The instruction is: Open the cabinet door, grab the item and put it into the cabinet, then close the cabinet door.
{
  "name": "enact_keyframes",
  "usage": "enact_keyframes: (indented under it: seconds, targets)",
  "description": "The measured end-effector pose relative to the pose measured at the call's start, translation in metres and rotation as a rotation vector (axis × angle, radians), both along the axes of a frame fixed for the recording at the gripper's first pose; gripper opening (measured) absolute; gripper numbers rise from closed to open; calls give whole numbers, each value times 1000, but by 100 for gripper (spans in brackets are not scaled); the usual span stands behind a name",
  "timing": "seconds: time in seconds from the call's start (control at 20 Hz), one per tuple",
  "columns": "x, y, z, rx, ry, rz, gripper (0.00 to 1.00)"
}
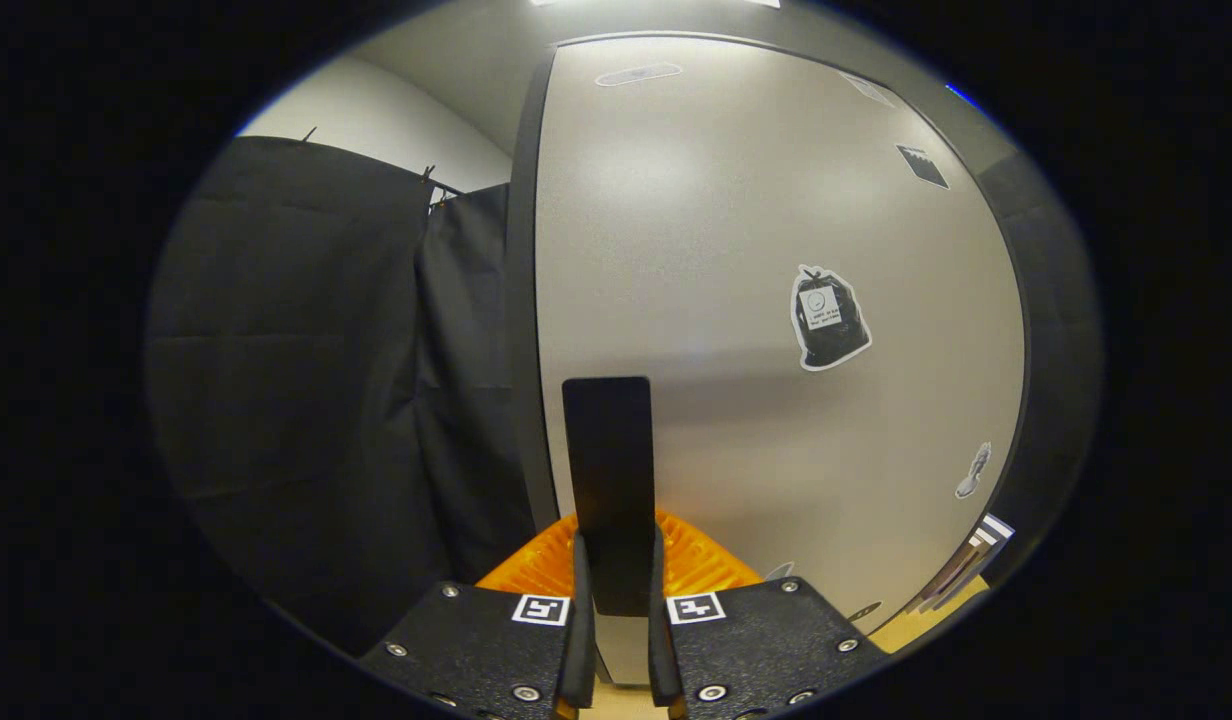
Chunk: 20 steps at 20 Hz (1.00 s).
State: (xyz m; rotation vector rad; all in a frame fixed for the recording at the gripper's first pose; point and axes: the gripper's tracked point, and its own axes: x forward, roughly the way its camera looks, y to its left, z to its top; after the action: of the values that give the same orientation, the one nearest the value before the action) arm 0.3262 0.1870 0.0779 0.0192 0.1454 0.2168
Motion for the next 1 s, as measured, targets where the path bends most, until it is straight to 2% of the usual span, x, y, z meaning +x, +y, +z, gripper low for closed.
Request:
enact_keyframes:
  seconds: [1.0]
  targets:
    - [-62, -22, 9, 11, 18, 82, 21]
